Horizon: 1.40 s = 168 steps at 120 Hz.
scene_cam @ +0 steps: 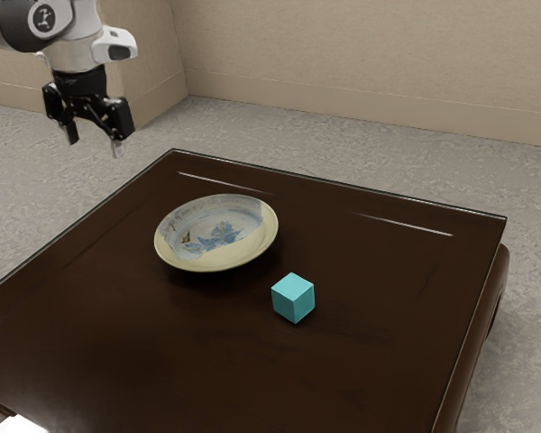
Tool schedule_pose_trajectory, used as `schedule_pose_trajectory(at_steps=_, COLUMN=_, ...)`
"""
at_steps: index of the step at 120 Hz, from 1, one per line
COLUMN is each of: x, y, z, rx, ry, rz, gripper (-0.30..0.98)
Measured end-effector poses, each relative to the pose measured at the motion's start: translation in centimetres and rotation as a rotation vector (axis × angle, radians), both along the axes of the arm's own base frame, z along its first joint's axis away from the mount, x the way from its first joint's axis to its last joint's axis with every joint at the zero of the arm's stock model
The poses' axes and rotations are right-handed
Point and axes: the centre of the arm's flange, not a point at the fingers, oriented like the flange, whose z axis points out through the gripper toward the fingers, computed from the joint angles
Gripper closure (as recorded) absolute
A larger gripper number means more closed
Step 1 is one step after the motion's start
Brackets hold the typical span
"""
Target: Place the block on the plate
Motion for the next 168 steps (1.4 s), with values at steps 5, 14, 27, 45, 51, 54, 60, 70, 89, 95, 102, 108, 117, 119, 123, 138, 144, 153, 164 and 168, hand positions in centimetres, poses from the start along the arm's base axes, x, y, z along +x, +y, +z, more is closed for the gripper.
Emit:
schedule_pose_trajectory(at_steps=5, x=0.1, y=-0.2, z=-0.1, rx=0.008, ry=-0.003, rz=0.001, gripper=0.00)
schedule_pose_trajectory(at_steps=14, x=0.3, y=-0.4, z=-0.1, rx=0.018, ry=-0.012, rz=0.006, gripper=0.00)
schedule_pose_trajectory(at_steps=27, x=1.6, y=-3.8, z=-2.6, rx=0.012, ry=0.024, rz=-0.040, gripper=0.00)
schedule_pose_trajectory(at_steps=45, x=2.0, y=-10.5, z=-11.2, rx=-0.056, ry=0.131, rz=-0.128, gripper=0.00)
schedule_pose_trajectory(at_steps=51, x=2.0, y=-12.7, z=-13.4, rx=-0.069, ry=0.149, rz=-0.157, gripper=0.00)
schedule_pose_trajectory(at_steps=54, x=2.1, y=-13.8, z=-14.4, rx=-0.073, ry=0.153, rz=-0.172, gripper=0.00)
schedule_pose_trajectory(at_steps=60, x=2.5, y=-15.9, z=-16.4, rx=-0.077, ry=0.164, rz=-0.201, gripper=0.00)
schedule_pose_trajectory(at_steps=70, x=2.8, y=-18.2, z=-20.3, rx=-0.081, ry=0.197, rz=-0.230, gripper=0.00)
schedule_pose_trajectory(at_steps=89, x=5.9, y=-19.2, z=-25.8, rx=-0.092, ry=0.182, rz=-0.230, gripper=0.00)
schedule_pose_trajectory(at_steps=95, x=7.0, y=-20.4, z=-27.1, rx=-0.100, ry=0.168, rz=-0.245, gripper=0.00)
schedule_pose_trajectory(at_steps=102, x=8.4, y=-21.5, z=-28.1, rx=-0.108, ry=0.143, rz=-0.256, gripper=0.00)
schedule_pose_trajectory(at_steps=108, x=9.6, y=-22.0, z=-28.8, rx=-0.114, ry=0.122, rz=-0.259, gripper=0.00)
schedule_pose_trajectory(at_steps=117, x=11.8, y=-22.6, z=-29.9, rx=-0.123, ry=0.089, rz=-0.259, gripper=0.00)
schedule_pose_trajectory(at_steps=119, x=12.2, y=-22.7, z=-30.1, rx=-0.125, ry=0.083, rz=-0.258, gripper=0.00)
schedule_pose_trajectory(at_steps=123, x=12.8, y=-22.8, z=-30.7, rx=-0.127, ry=0.076, rz=-0.257, gripper=0.00)
schedule_pose_trajectory(at_steps=138, x=13.9, y=-23.0, z=-31.9, rx=-0.132, ry=0.052, rz=-0.251, gripper=0.00)
schedule_pose_trajectory(at_steps=144, x=14.0, y=-23.1, z=-32.1, rx=-0.134, ry=0.046, rz=-0.248, gripper=0.00)
schedule_pose_trajectory(at_steps=153, x=14.0, y=-23.2, z=-32.7, rx=-0.140, ry=0.046, rz=-0.239, gripper=0.00)
schedule_pose_trajectory(at_steps=164, x=13.8, y=-23.7, z=-33.3, rx=-0.154, ry=0.050, rz=-0.229, gripper=0.00)
schedule_pose_trajectory(at_steps=168, x=13.8, y=-23.8, z=-33.6, rx=-0.158, ry=0.053, rz=-0.225, gripper=0.00)
